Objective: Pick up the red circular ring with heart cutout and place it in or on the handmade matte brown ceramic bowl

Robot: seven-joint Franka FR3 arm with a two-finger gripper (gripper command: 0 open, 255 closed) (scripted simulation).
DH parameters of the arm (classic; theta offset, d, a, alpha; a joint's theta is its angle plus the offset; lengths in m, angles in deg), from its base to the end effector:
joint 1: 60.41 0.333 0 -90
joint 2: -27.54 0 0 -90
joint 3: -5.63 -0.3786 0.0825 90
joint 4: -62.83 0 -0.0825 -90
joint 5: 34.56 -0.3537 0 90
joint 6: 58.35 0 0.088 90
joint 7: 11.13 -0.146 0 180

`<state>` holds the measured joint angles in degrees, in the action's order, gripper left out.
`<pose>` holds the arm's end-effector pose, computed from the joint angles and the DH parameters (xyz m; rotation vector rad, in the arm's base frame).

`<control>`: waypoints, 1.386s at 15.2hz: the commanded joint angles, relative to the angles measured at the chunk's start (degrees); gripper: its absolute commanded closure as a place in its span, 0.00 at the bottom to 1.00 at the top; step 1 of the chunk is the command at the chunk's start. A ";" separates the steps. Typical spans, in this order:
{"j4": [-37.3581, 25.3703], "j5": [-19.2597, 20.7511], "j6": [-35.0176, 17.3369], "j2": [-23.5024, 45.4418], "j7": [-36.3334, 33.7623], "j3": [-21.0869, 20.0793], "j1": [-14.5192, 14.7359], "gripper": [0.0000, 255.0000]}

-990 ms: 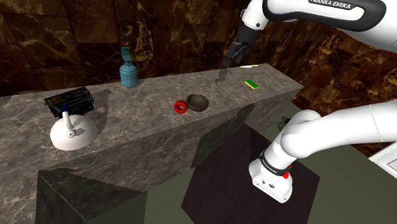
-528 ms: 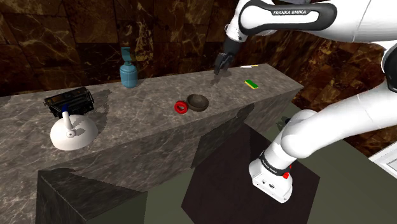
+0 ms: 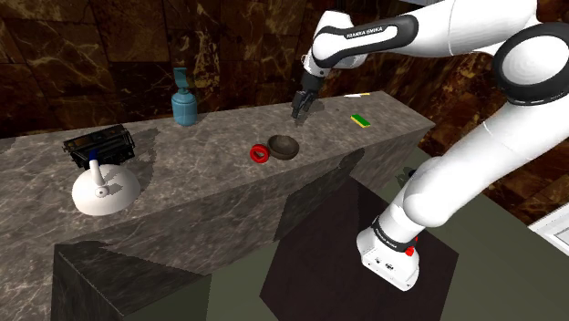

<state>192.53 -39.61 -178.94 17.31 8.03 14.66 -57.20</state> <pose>0.4519 -0.0417 0.4732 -3.0291 -0.2899 -0.0590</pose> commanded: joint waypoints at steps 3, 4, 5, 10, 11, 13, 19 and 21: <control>-3.34 -2.54 -3.83 8.87 5.13 0.84 0.28 0.00; -4.43 -3.24 -4.54 11.13 6.41 0.93 0.26 0.00; -5.60 -3.94 -5.18 13.41 7.67 0.97 0.20 0.00; -12.50 -7.22 -7.43 24.84 13.46 0.33 -0.66 0.00; -14.09 -7.76 -7.69 27.13 14.47 0.06 -0.93 0.00; -17.48 -8.68 -8.04 31.72 16.33 -0.55 -1.50 0.00; -29.47 -10.14 -7.67 45.65 20.59 -2.56 -3.22 0.00; -34.17 -10.22 -7.05 50.42 21.61 -3.22 -3.72 0.00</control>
<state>160.83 -49.80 -186.37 65.34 29.21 11.79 -60.75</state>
